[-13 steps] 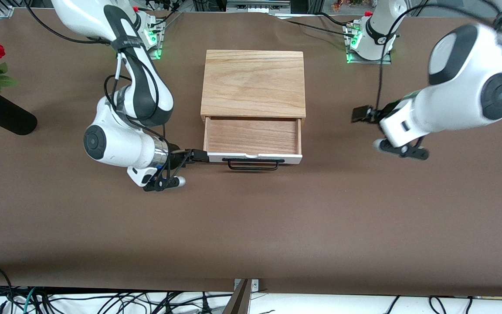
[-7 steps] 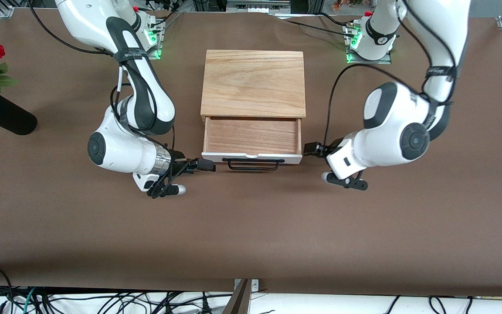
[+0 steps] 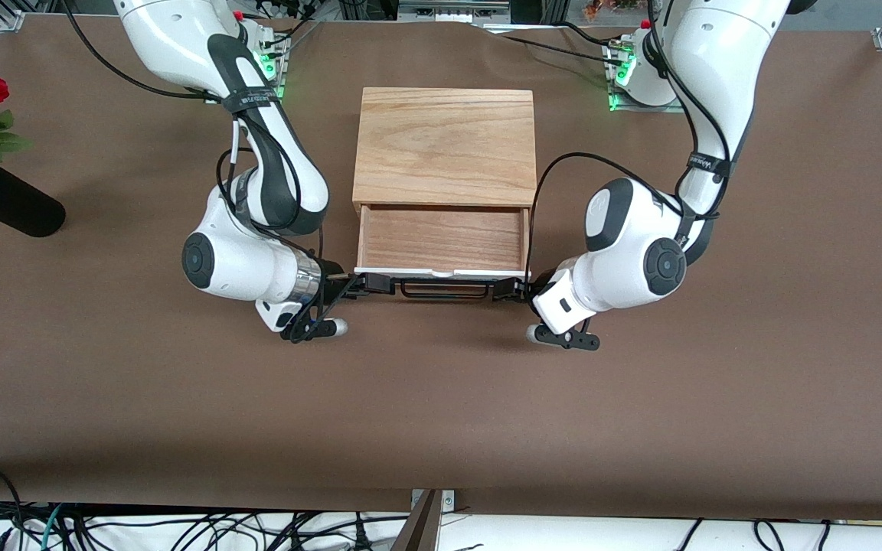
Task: Close drawer with both arms simultaneously
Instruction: 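Move the right gripper and the left gripper toward the drawer front's sides, then push the white drawer front into the box with both grippers together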
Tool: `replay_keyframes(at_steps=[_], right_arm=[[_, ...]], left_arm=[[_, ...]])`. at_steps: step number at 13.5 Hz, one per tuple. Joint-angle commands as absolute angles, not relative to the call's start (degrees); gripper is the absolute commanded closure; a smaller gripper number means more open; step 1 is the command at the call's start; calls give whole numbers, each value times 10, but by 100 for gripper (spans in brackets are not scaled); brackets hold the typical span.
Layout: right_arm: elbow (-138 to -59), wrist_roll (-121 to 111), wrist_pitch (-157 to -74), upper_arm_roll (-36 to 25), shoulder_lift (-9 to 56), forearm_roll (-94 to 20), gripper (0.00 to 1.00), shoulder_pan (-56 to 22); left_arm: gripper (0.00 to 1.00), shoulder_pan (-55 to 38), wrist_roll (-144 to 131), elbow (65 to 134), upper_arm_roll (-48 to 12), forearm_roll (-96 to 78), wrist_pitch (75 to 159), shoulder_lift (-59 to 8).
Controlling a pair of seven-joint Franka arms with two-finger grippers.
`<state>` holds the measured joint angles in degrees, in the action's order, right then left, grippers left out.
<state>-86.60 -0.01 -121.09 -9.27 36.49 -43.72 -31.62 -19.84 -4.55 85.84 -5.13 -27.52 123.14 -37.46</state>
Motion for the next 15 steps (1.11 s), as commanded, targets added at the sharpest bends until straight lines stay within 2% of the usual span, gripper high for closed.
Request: replay_keyframes(at_steps=[1,4,7,11,15], right_arm=[[-865,-15,-1213,-93,367,-448,0,-317],[-876,-14,-1209,-93,367,-448,0,-321],[-877,-16,-1208,-93,364,-447,0,-325],[-878,-34,-1162,-94,364,-439,0,-325],[-916,-47,-1105,-96,348,-439,0,-326]], left_arm=[[0,-206,-51,877,-47,-291,1231,-374],[0,-206,-54,880,-47,-291,1224,-374],[0,-204,-57,880,-47,-291,1169,-374],[0,-199,-55,879,-46,-291,1102,-374],[0,-192,-53,877,-46,-291,1041,-376]])
